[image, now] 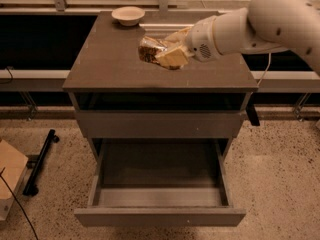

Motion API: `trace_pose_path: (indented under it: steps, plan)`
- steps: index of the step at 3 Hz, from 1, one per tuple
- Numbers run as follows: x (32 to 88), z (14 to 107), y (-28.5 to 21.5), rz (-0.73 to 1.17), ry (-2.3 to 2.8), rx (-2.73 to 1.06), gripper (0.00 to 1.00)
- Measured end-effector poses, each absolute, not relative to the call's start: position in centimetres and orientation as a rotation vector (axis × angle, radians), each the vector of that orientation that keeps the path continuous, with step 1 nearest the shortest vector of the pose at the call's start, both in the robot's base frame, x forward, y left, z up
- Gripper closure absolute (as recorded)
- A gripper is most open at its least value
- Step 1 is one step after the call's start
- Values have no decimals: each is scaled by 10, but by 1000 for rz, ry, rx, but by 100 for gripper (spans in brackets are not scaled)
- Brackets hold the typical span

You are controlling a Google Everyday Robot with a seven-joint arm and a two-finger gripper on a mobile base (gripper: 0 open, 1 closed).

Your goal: Place orange can into middle drawer

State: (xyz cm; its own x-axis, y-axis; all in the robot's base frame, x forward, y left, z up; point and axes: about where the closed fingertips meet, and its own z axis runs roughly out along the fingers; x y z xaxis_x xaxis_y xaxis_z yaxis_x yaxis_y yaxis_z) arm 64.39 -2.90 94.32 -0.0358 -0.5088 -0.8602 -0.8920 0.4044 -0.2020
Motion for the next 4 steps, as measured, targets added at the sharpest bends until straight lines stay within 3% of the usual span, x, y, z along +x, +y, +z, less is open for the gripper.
trace_pose_path:
  steps: [1, 4]
  plan:
    - [587, 913, -58, 509, 1803, -1167, 100]
    - [588, 885, -43, 485, 1811, -1279, 100]
